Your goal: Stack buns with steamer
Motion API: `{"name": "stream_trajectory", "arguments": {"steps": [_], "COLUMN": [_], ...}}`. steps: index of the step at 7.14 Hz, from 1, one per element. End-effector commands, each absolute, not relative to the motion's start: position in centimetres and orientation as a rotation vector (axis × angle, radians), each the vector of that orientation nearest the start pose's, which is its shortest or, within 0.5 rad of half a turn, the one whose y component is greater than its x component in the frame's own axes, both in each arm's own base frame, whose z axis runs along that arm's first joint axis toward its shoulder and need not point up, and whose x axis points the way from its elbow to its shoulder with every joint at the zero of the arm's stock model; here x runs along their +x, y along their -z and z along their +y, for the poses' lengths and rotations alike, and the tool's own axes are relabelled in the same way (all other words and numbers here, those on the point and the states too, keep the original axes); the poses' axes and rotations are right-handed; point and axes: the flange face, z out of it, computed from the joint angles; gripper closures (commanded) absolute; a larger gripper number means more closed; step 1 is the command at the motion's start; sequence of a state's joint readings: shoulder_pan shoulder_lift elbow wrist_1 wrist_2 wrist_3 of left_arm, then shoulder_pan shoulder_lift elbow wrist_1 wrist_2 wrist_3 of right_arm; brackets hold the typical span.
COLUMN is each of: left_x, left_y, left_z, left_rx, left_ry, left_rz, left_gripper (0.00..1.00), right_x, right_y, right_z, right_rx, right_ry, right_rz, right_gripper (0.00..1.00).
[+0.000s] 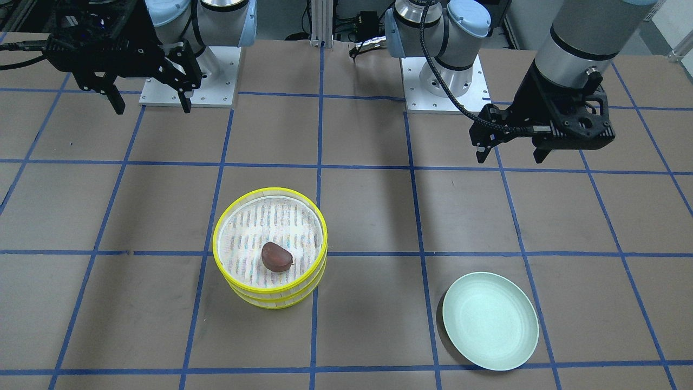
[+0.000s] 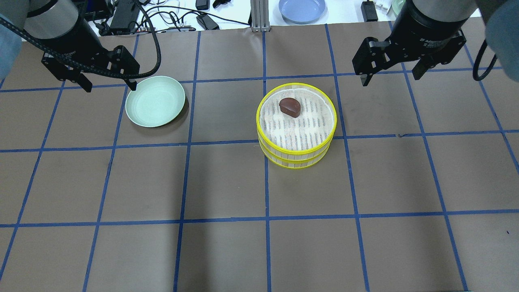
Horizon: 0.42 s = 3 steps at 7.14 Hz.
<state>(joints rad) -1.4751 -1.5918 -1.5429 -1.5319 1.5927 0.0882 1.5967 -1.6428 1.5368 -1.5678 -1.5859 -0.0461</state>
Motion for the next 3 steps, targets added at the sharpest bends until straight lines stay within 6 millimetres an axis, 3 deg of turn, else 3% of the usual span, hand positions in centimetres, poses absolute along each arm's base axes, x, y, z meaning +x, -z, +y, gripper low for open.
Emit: {"name": "stream_trajectory", "arguments": {"steps": [1,3], "left_x": [-8.5,-8.8], "left_y": [-49.4,-47.8], "left_z": [-51.4,-51.5], "left_rx": [-0.019,-0.031], "left_ry": [0.053,0.015], "left_rz": [3.126,3.159], "left_gripper": [0.0,0.0], "right_x": [14.4,14.3], "right_y": [-53.9,-53.9], "right_z": [-46.5,-46.4], "right_rx": [-0.112,-0.11], "right_ry": [0.157,0.152], "right_rz": [3.152,3.152], "right_gripper": [0.0,0.0]}}
